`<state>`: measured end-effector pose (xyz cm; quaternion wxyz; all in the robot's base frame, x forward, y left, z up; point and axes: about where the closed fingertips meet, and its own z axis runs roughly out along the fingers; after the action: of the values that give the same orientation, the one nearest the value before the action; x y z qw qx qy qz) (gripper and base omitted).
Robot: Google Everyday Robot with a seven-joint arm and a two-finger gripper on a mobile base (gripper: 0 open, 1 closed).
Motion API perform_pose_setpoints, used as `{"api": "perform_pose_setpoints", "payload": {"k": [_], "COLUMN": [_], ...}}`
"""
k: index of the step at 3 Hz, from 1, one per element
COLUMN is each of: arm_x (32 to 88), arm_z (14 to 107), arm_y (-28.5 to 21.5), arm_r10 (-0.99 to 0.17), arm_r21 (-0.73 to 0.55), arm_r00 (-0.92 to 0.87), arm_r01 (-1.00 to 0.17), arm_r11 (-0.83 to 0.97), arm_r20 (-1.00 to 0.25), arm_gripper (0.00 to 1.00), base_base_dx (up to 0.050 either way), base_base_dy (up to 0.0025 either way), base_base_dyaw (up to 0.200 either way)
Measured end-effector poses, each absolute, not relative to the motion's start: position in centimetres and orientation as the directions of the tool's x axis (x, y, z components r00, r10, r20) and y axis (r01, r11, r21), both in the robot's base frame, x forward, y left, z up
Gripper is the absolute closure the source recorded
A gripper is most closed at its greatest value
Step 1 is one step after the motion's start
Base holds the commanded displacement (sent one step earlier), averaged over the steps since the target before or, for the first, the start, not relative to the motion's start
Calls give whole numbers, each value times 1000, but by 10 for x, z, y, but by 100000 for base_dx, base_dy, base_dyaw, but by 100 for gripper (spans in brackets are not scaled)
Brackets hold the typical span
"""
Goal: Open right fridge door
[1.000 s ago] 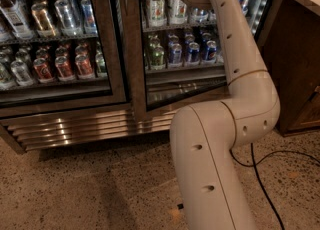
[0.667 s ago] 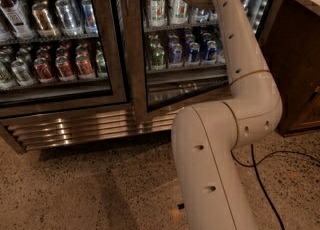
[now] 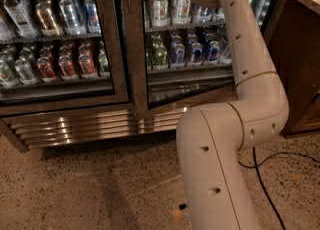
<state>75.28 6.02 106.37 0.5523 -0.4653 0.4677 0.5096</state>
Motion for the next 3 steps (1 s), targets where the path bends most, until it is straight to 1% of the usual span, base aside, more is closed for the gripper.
{"api": "perform_pose_setpoints", "payload": {"k": [3], "arm_x": [748], "arm_z": [1061], "arm_y": [74], "arm_r10": [130], "arm_r21": [-32], "arm_r00": [39], "arm_r01": [-998], "arm_r11": [54], "arm_r20": [-991], "arm_gripper": [0], "base_base_dx": [0], "base_base_dy": [0], "base_base_dyaw": [0]}}
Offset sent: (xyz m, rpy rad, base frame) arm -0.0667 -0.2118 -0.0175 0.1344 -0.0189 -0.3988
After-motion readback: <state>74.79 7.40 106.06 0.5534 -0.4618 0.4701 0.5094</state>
